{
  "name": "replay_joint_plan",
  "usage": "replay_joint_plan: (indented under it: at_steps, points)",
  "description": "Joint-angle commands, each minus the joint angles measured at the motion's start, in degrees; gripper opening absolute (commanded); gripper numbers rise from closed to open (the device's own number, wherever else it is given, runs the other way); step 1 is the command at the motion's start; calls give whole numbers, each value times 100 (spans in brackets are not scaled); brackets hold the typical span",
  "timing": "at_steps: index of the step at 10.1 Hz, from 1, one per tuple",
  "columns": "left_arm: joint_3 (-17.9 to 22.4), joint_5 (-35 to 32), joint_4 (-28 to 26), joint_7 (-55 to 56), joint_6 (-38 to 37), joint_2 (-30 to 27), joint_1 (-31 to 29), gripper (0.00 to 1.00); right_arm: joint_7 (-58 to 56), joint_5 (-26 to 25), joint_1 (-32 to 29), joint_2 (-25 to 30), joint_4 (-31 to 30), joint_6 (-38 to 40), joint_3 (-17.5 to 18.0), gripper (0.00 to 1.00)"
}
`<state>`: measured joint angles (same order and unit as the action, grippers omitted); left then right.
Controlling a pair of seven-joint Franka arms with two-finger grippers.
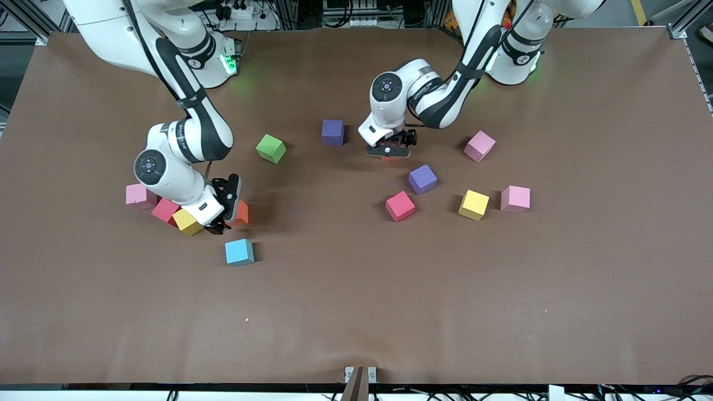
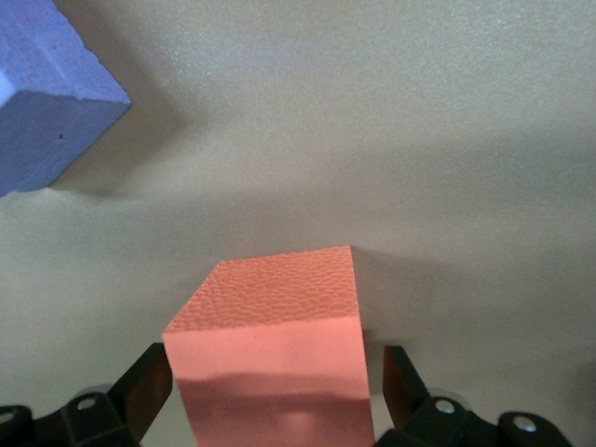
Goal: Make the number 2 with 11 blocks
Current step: 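Grasp another orange cube with the left gripper while the right gripper lifts its orange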
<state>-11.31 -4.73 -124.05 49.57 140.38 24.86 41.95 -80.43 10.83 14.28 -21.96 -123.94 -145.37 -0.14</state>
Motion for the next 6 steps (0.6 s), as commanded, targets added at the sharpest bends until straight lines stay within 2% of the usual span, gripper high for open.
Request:
replay_joint_plan:
  at_steps: [1, 2, 3, 4, 5, 6]
  points:
    - [-46, -28, -23, 314, -2, -43, 32, 42, -70, 33, 110, -45, -166, -272, -56, 100]
    - [-55, -28, -14, 629, -37, -43, 93, 34, -70, 33, 119, -54, -192, -272, -56, 93]
    - [-72, -37, 21, 1146, -37, -52, 111, 33, -70, 33, 119, -45, -201, -272, -56, 79]
    - [-107, -37, 39, 1647, -55, -95, 120, 32, -96, 33, 119, -28, -201, -246, -56, 59]
    - [-238, -37, 39, 2131, -151, -139, 111, 32, -61, 33, 110, 25, -201, -159, -56, 30]
    - [-353, -37, 108, 2701, -334, -183, 111, 32, 0, 33, 110, 156, -175, 59, -56, 24]
